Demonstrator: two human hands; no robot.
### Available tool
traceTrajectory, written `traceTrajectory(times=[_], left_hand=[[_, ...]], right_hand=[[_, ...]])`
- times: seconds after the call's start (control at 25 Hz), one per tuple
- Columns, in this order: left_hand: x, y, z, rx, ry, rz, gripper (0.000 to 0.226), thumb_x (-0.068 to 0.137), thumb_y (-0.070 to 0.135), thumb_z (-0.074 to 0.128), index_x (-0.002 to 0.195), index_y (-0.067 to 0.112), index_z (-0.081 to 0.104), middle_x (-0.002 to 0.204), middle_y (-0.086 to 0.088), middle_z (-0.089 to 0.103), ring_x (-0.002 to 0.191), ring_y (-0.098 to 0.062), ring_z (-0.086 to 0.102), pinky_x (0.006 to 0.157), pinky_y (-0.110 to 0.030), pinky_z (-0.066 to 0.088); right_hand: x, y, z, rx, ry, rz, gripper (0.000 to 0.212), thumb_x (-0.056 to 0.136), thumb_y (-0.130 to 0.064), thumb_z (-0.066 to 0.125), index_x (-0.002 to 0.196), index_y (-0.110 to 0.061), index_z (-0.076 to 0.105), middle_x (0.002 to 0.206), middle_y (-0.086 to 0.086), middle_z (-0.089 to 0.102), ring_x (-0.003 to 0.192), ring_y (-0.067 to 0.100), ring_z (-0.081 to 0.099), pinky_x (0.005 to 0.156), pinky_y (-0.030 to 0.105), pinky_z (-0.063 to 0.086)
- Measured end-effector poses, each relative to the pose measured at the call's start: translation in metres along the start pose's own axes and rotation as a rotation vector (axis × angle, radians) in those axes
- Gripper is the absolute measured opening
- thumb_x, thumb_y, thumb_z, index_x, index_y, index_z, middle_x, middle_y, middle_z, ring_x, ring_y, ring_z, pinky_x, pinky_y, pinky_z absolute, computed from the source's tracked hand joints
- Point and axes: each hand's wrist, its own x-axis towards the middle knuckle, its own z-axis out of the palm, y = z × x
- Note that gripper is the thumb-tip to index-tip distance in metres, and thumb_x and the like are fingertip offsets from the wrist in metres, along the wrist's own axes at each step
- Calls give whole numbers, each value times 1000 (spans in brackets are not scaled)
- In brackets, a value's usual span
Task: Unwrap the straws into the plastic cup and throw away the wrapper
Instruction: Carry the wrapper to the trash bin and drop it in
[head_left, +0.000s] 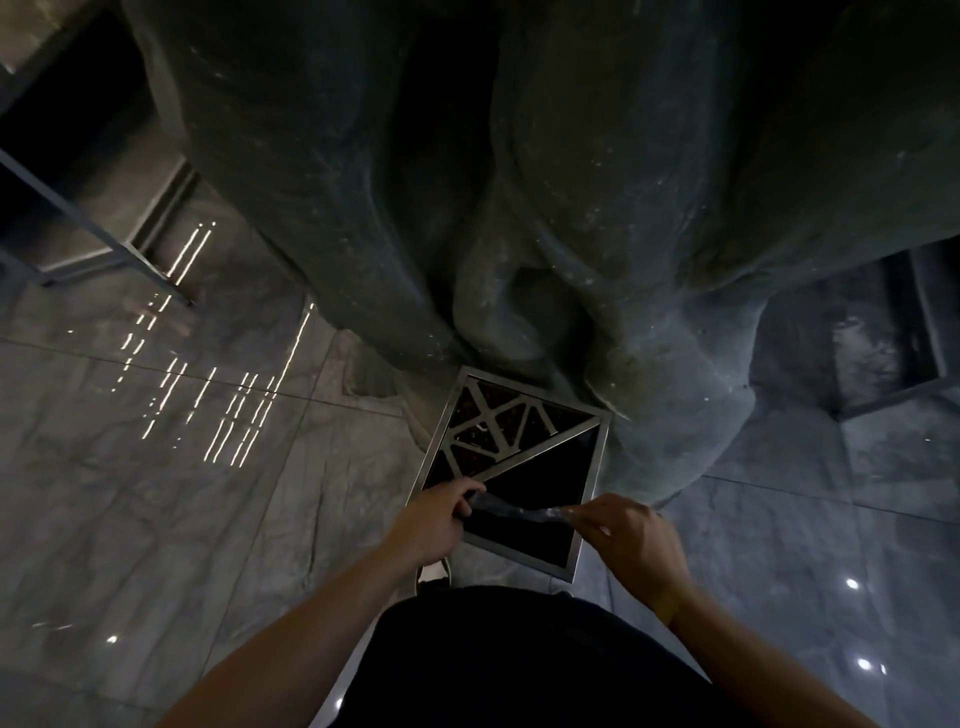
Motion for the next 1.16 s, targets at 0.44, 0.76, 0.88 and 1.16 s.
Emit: traceTrajectory(times=[0.44, 0.76, 0.88, 1.16], left_hand=[[-12, -10, 0, 657, 94, 342, 29, 100, 34, 37, 118, 30, 59, 108, 2, 61, 95, -22, 65, 76, -36, 53], [-4, -25, 14, 785, -56, 240, 40, 93, 16, 43, 132, 24, 52, 123, -8, 54, 123, -28, 46, 91, -43, 47], [-1, -31, 14, 775, -109, 187, 47, 94, 21, 43, 141, 27, 42, 132, -10, 49, 128, -30, 42, 97, -45, 42], [2, -41, 11, 738, -142, 97, 54, 94, 24, 44, 146, 22, 31, 143, -10, 40, 129, -31, 43, 98, -47, 42]], right_hand=[[17, 13, 35, -232, -191, -74, 28, 97, -44, 42, 119, -43, 60, 102, -7, 65, 90, 11, 59, 66, 27, 50], [16, 1, 59, -542, -479, -86, 28, 100, -28, 40, 118, -29, 62, 118, 2, 63, 108, 23, 59, 82, 34, 52], [12, -9, 67, -481, -479, 2, 29, 99, -30, 39, 118, -30, 61, 116, 3, 64, 106, 23, 61, 80, 35, 53], [5, -24, 75, -365, -445, 145, 35, 96, -33, 35, 124, -29, 56, 119, 4, 62, 107, 23, 61, 83, 37, 54]])
